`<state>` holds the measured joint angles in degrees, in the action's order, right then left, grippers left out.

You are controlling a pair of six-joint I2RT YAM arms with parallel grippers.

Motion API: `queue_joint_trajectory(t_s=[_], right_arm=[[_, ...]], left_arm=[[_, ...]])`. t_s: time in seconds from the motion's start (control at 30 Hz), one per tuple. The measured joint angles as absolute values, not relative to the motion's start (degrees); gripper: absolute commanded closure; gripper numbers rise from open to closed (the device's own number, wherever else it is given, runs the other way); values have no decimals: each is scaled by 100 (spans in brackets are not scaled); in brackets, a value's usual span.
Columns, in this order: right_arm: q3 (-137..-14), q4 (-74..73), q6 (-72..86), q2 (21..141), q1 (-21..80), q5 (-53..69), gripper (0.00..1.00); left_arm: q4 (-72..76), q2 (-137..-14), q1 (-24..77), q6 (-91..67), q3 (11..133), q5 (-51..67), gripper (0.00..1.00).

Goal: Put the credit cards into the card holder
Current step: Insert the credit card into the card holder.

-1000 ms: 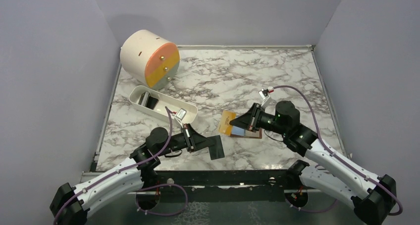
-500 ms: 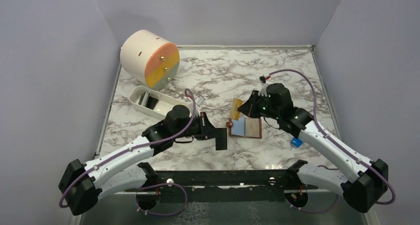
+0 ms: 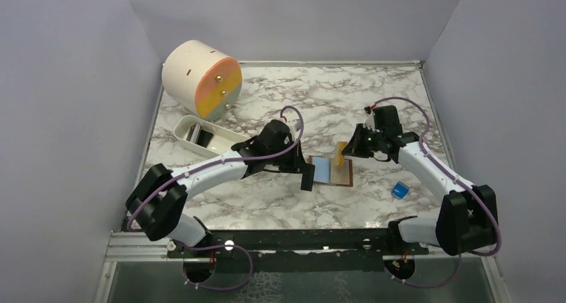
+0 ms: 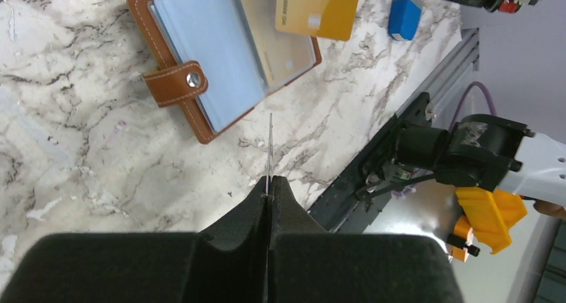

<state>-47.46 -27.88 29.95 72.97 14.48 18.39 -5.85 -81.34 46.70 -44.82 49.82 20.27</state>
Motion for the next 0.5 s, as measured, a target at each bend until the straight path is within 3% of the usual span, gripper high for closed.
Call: queue_joint_trajectory(t_s=[0.5], right_arm=[[-4228,-2464,2657,8329,1046,2991,99]], left_arm=[[-523,-9539,4556,-4134,5594,2403,100]])
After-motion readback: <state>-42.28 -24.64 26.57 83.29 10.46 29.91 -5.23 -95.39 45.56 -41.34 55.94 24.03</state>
